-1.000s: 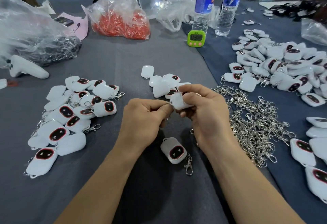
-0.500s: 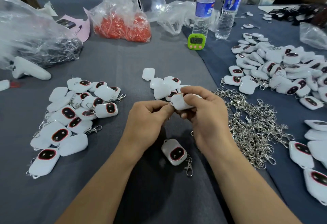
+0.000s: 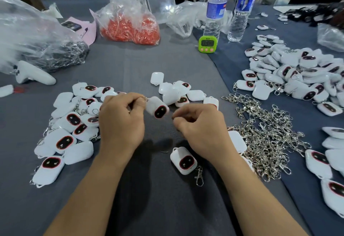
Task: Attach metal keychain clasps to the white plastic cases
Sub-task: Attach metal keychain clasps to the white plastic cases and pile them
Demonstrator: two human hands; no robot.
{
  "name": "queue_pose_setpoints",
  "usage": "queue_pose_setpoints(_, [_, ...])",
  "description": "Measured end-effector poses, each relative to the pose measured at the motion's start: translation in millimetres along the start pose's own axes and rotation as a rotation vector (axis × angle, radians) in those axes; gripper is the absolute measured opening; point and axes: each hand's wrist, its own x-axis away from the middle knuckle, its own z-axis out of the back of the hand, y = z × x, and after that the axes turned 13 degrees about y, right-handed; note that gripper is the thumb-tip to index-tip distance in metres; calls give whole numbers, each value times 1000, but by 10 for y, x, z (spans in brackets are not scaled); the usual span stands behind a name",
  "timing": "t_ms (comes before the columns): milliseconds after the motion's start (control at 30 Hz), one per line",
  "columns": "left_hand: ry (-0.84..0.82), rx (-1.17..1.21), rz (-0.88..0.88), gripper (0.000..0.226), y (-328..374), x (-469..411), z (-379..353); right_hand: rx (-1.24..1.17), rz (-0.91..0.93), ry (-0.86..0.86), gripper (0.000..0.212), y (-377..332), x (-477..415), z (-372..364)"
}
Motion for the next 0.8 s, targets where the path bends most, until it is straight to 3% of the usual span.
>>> queue_pose_setpoints(100, [56,-137,-20,18,-178,-134,91,109,51,-170,12,-40,22,43])
queue_pose_setpoints(267, [237,-476,127,22,-304,-227,203,365,112,-492,32,-137,7,249])
queue_pose_setpoints(367, [236,-538,116,24,-306,-202,201,423,161,-548,36,-162,13,301])
queue_pose_setpoints(467, [208,-464,-24,32,-137,-72,109,359,176,-526,33,-167,16,273])
queue_pose_setpoints(600, [46,-317,-228,19,187,190,-26,270,246,-420,33,-98,-11,221])
queue_pose_setpoints(667, [-39,-260,-223,10,312,308,-31,188,212,-275,30,-44,-46,202])
queue_pose_setpoints(733, [-103,-163,-160,15,406,384,4,71,121,-58,24,16,-101,193])
queue_pose_setpoints(800, [-381,79,-99,16,452,432,29,-71,1,109,25,61,-162,201])
